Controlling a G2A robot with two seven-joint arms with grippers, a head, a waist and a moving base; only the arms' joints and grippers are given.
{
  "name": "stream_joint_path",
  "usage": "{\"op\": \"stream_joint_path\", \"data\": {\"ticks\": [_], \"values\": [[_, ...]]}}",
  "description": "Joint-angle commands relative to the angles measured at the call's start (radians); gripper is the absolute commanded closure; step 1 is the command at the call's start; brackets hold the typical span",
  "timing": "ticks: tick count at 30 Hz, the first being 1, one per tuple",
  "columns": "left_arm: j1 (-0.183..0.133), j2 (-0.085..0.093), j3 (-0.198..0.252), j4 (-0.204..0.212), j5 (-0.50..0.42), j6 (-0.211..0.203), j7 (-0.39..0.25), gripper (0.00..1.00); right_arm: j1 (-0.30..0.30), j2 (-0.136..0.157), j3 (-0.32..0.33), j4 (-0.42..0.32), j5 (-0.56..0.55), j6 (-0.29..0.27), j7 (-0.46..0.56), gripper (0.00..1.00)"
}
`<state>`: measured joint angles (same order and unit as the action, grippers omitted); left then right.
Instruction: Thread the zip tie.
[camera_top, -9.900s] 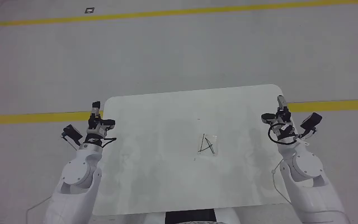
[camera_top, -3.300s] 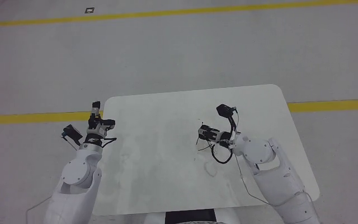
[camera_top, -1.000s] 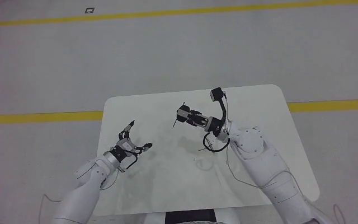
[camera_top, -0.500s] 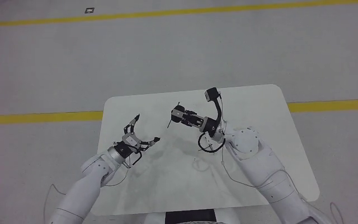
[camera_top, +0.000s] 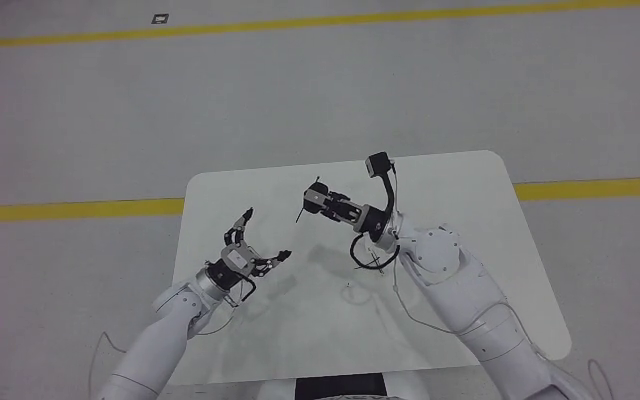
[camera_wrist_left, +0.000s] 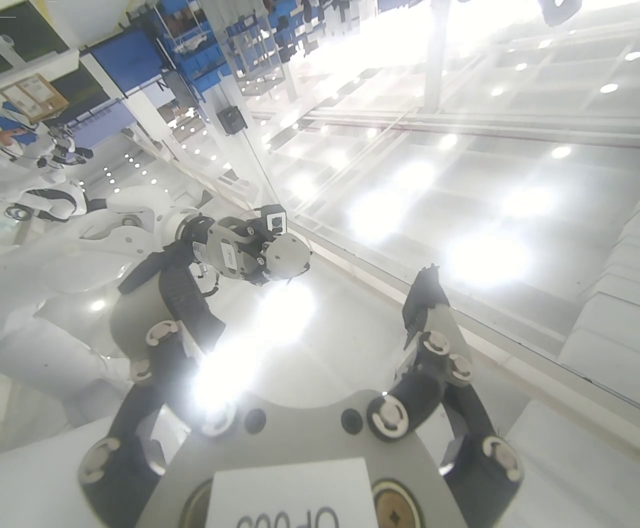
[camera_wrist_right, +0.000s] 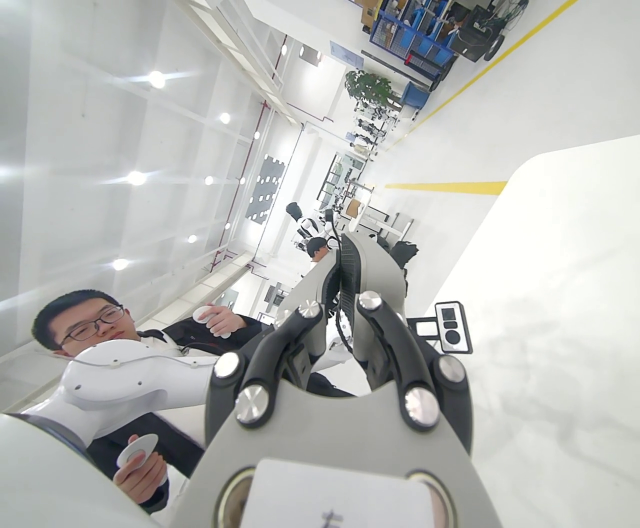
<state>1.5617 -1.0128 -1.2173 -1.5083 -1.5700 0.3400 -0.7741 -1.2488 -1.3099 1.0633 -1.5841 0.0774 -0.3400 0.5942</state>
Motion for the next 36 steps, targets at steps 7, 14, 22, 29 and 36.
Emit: {"op": "stream_joint_path", "data": {"ticks": [7,14,22,29,36], "values": [[0.0,-0.001,0.021,0.019,0.0,0.0,-0.101,0.0,0.007,-0.005,-0.004,0.007,0.004,0.0,0.004,1.0],[0.0,-0.001,0.021,0.019,0.0,0.0,-0.101,0.0,0.005,-0.005,-0.005,0.004,-0.001,0.004,0.0,1.0],[0.014,0.009,0.015,-0.089,0.396,-0.247,-0.021,0.0,0.011,0.002,0.002,-0.043,-0.088,0.112,-0.017,1.0],[0.059,0.011,0.009,-0.161,0.587,-0.425,0.044,0.0,0.007,0.004,0.0,-0.063,-0.127,0.204,-0.035,1.0],[0.065,0.011,0.006,-0.161,0.605,-0.443,0.058,0.0,0.007,0.005,0.001,-0.066,-0.139,0.214,-0.04,1.0]]}}
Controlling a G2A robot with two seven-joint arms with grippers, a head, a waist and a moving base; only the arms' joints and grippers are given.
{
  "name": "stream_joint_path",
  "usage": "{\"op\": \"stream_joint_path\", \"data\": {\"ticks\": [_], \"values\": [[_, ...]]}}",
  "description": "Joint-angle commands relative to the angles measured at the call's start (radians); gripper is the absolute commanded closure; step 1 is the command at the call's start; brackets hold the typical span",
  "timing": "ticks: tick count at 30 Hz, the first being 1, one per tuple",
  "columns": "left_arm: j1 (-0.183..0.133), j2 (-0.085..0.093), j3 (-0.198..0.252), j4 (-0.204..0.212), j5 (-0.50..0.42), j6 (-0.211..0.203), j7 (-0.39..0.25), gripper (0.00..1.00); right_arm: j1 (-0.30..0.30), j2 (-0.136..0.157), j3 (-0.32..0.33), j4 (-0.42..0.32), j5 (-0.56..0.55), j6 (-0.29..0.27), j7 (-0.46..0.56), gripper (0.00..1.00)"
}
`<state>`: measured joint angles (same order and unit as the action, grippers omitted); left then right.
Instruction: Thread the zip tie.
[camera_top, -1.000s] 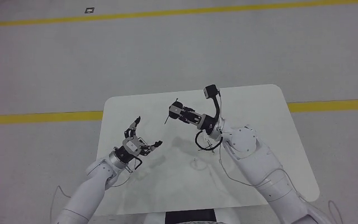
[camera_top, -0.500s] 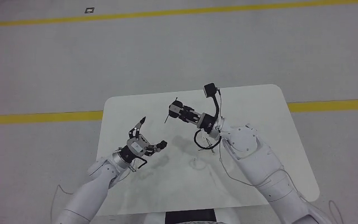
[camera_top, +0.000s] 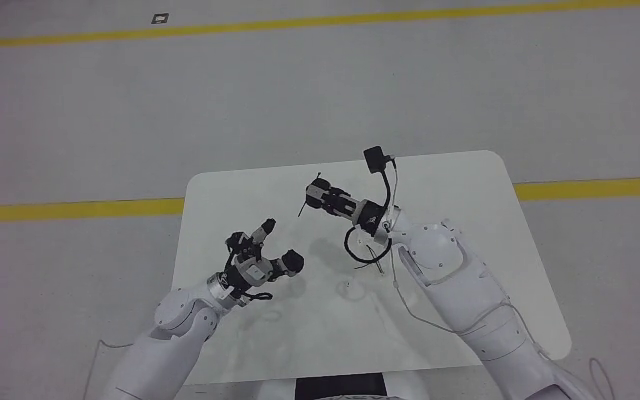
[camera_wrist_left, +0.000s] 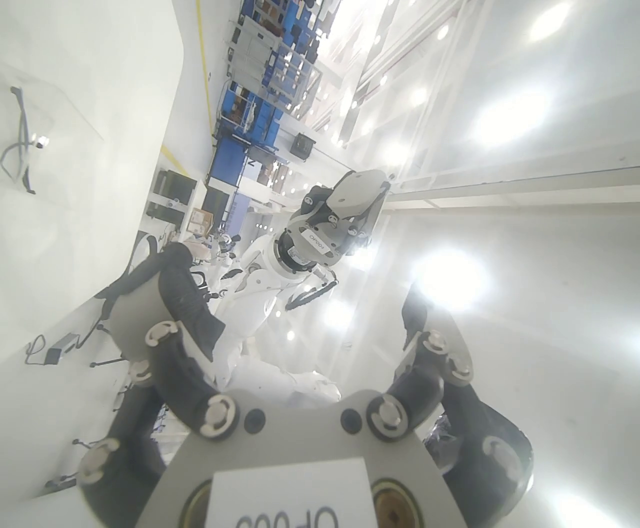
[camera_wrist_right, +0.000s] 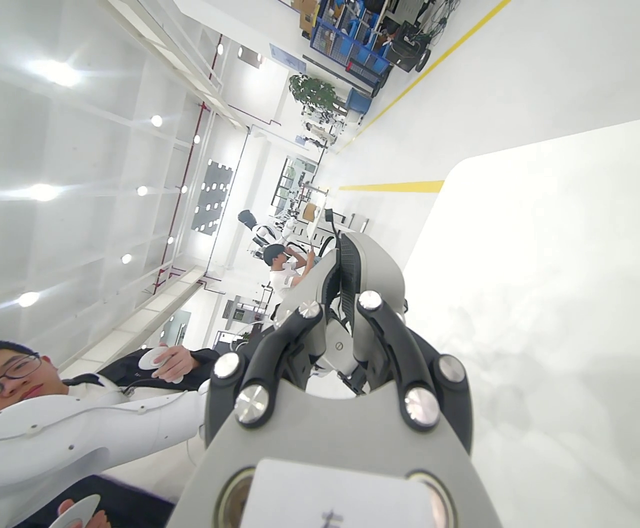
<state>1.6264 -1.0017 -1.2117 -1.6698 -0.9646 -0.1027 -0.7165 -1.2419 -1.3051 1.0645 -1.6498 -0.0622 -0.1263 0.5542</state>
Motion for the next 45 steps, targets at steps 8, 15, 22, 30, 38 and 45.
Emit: {"op": "stream_joint_path", "data": {"ticks": [8,15,22,30,38,45], "values": [[-0.006,0.008,-0.035,-0.016,0.296,-0.145,0.079,0.0,-0.01,0.003,0.0,-0.014,-0.042,0.038,-0.019,1.0],[0.037,0.02,-0.061,-0.128,0.91,-0.237,0.276,0.0,0.001,0.003,0.0,-0.016,-0.058,0.135,-0.022,1.0],[0.047,0.02,-0.061,-0.146,0.988,-0.237,0.321,0.0,0.005,0.003,0.001,-0.017,-0.056,0.156,-0.024,1.0],[0.025,0.029,-0.078,-0.201,1.396,-0.221,0.392,0.0,0.031,0.0,-0.012,-0.009,-0.05,0.261,0.009,1.0],[0.057,0.038,-0.056,-0.293,1.937,-0.195,0.516,0.0,0.12,0.0,-0.025,-0.003,-0.07,0.435,0.129,1.0],[0.062,0.039,-0.011,-0.324,2.312,-0.107,0.597,0.0,0.19,-0.001,-0.032,0.064,-0.096,0.466,0.222,1.0]]}}
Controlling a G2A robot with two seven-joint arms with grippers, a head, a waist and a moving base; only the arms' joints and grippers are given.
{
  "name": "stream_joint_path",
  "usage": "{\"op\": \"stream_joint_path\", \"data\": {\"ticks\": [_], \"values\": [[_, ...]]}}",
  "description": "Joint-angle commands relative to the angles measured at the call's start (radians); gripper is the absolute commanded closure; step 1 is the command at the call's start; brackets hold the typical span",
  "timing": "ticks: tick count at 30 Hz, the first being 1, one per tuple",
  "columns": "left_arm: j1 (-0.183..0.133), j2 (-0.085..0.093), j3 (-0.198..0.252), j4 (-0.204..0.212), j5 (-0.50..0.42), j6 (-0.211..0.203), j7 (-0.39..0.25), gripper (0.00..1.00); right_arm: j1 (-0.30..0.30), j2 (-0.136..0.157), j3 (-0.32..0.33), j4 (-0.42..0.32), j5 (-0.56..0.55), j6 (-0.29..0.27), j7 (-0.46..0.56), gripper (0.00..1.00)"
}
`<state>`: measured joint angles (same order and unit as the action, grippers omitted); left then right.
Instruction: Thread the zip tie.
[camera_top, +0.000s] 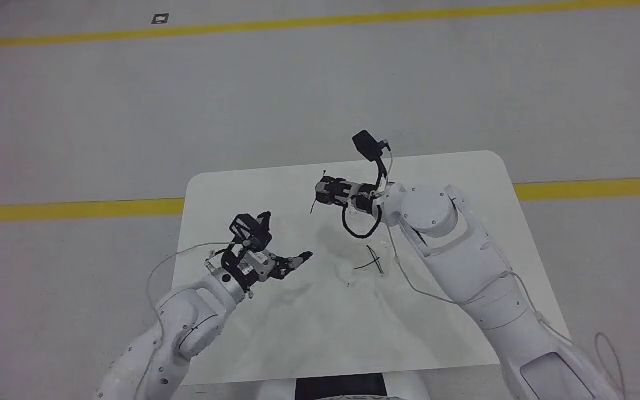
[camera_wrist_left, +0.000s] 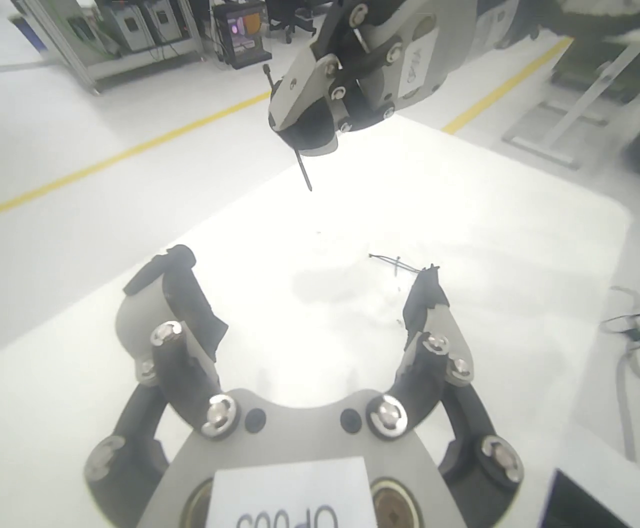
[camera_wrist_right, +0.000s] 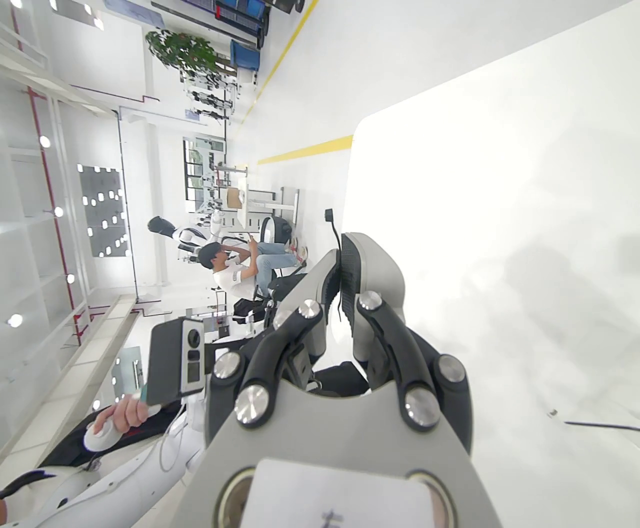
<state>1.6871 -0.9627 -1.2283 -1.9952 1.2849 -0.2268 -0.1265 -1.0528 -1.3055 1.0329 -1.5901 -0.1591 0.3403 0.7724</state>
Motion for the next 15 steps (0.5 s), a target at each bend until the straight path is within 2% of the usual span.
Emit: {"op": "stream_joint_path", "data": {"ticks": [1,7,10,13,15], "values": [[0.001,0.0,0.005,0.001,0.062,0.017,0.007,0.0,0.001,0.0,0.0,0.004,0.0,0.0,0.003,1.0],[0.001,0.0,0.005,0.001,0.062,0.017,0.007,0.0,0.001,0.0,0.0,0.004,0.0,0.0,0.003,1.0],[-0.014,0.001,0.011,-0.004,0.146,0.009,0.039,0.0,-0.009,-0.002,-0.008,0.012,0.016,0.0,-0.002,1.0],[-0.023,0.005,0.022,-0.013,0.285,0.017,0.046,0.0,0.008,-0.006,-0.008,0.047,0.045,0.0,0.007,1.0],[-0.046,0.017,0.025,-0.021,0.285,0.002,0.03,0.0,0.02,-0.009,-0.011,0.067,0.057,0.0,0.008,1.0]]}}
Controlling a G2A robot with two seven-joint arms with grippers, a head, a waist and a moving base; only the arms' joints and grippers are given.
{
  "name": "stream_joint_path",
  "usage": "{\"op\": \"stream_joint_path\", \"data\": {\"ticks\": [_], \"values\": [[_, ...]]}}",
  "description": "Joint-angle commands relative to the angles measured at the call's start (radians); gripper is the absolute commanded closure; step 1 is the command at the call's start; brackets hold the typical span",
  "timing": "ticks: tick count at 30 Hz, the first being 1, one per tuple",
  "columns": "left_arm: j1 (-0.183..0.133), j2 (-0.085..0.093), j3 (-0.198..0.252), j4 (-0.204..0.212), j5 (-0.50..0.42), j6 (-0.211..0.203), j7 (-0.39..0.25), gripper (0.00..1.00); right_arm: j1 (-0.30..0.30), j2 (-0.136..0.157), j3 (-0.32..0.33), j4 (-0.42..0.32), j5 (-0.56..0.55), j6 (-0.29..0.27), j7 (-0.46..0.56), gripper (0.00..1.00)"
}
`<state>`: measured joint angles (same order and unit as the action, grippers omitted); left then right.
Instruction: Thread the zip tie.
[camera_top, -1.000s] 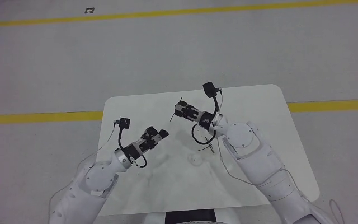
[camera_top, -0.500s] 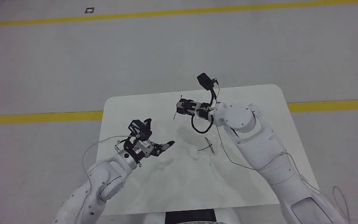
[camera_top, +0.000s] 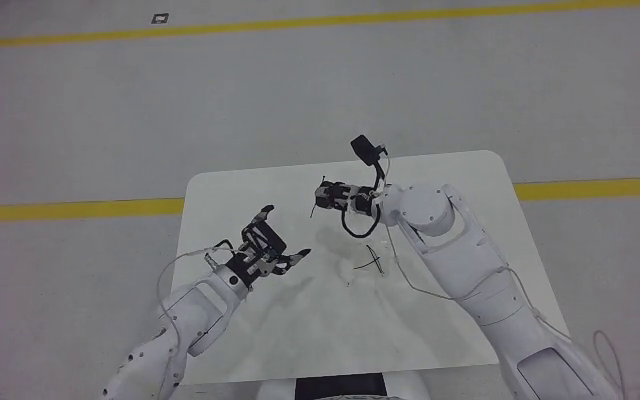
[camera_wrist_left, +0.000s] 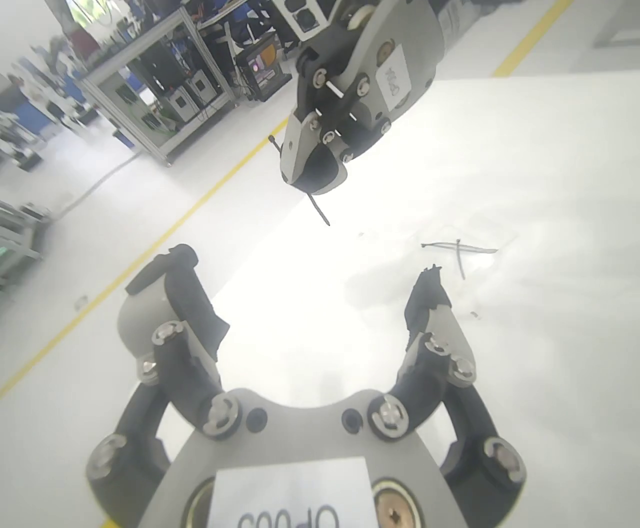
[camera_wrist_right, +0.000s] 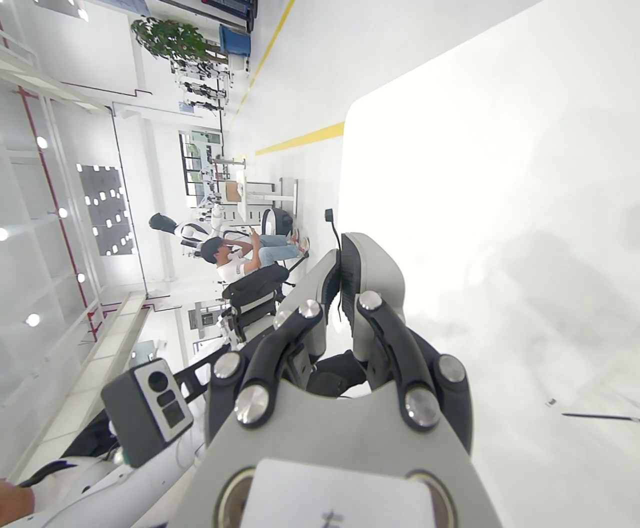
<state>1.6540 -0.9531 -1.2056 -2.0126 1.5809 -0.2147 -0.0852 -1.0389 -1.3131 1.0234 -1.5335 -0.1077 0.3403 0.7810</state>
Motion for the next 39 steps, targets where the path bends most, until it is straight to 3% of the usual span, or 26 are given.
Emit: {"op": "stream_joint_path", "data": {"ticks": [1,3,6,7,15,20,24,29,39], "values": [[-0.033,0.021,0.007,-0.011,-0.011,-0.023,-0.04,0.0,0.013,-0.004,-0.004,0.024,0.016,0.0,0.0,1.0],[-0.07,0.047,0.025,-0.026,-0.011,-0.044,-0.076,0.0,0.026,-0.008,-0.011,0.04,0.022,0.0,-0.001,1.0],[-0.136,0.101,0.073,-0.049,-0.011,-0.047,-0.126,0.0,0.039,-0.017,-0.024,0.077,0.057,0.0,-0.002,1.0],[-0.167,0.124,0.092,-0.058,-0.011,-0.066,-0.157,0.0,0.039,-0.017,-0.024,0.077,0.057,0.0,-0.002,1.0],[-0.167,0.124,0.092,-0.058,-0.011,-0.066,-0.157,0.0,0.029,-0.017,-0.026,0.077,0.06,-0.002,-0.011,1.0],[-0.211,0.139,0.101,-0.048,-0.011,-0.104,-0.18,0.0,0.025,-0.017,-0.012,0.113,0.104,0.0,-0.011,1.0],[-0.263,0.173,0.137,-0.06,-0.011,-0.125,-0.221,0.0,0.046,-0.019,-0.007,0.151,0.137,0.0,0.007,1.0],[-0.34,0.232,0.232,-0.052,-0.011,-0.124,-0.232,0.0,0.087,-0.021,-0.008,0.186,0.166,0.0,0.012,1.0],[-0.421,0.311,0.364,0.025,-0.011,-0.02,-0.095,0.0,0.107,-0.02,-0.022,0.208,0.237,0.0,-0.013,1.0]]}}
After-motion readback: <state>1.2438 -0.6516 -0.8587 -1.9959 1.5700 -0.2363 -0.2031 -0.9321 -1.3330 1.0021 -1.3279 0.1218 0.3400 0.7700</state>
